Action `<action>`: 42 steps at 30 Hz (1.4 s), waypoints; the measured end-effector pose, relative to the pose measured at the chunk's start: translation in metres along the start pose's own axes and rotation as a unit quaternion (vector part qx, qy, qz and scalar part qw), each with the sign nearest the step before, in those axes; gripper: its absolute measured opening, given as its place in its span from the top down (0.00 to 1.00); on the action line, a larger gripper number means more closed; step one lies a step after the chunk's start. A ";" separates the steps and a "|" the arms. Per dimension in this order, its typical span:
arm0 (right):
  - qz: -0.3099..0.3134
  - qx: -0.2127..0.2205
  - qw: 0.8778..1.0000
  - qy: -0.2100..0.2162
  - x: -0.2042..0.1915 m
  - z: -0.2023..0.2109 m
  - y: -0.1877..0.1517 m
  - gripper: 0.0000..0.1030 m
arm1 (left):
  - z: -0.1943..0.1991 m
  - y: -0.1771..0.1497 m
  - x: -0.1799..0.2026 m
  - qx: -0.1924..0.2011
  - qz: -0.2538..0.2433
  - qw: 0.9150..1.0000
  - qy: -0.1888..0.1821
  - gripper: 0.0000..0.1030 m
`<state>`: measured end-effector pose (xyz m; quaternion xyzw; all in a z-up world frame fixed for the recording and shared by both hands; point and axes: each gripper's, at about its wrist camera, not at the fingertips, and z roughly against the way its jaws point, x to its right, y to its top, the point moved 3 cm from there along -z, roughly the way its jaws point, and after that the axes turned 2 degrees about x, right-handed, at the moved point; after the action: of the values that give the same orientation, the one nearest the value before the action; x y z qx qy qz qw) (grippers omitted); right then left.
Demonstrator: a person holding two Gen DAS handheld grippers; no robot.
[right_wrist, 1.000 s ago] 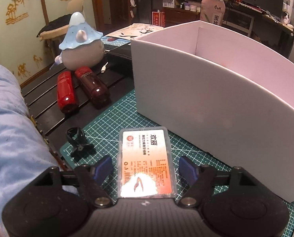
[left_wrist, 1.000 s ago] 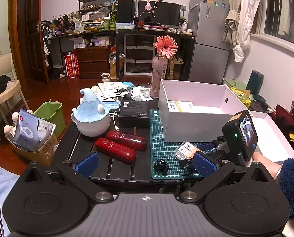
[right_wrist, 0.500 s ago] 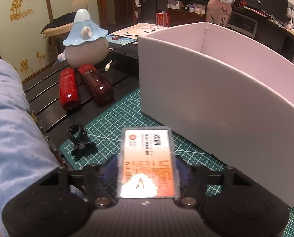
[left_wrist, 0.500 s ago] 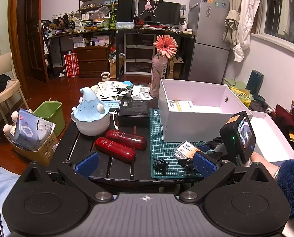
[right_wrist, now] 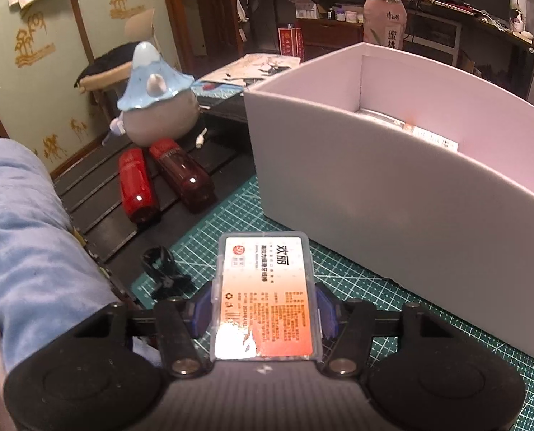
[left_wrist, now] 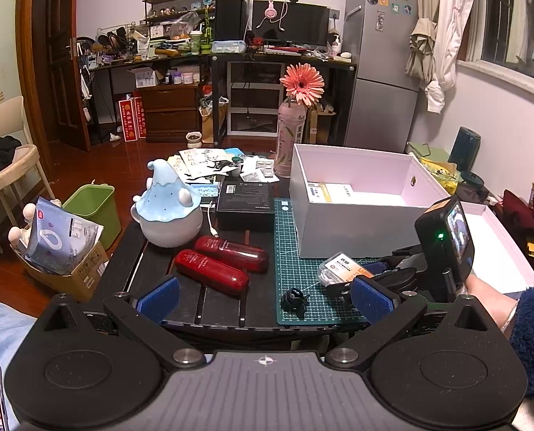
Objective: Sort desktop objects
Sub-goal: 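Lift the case with the right gripper and carry it over the white box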
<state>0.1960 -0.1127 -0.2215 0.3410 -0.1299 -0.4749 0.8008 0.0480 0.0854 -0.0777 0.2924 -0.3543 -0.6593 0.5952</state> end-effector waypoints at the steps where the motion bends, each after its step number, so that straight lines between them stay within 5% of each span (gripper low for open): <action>1: 0.001 0.003 1.000 0.001 -0.001 0.002 0.001 0.45 | 0.000 0.000 0.000 0.000 0.000 1.000 0.000 0.00; 30: 0.000 0.026 0.999 -0.045 -0.010 0.053 0.005 0.45 | 0.001 -0.003 0.007 -0.004 -0.027 0.998 -0.050 0.00; 42: -0.010 0.042 0.998 -0.046 -0.008 0.105 0.002 0.45 | 0.003 -0.003 0.005 -0.004 -0.018 0.998 -0.056 0.00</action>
<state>0.1380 -0.1496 -0.1424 0.3536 -0.1827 -0.4919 0.7744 0.0430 0.0814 -0.0780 0.2585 -0.3793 -0.6866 0.5638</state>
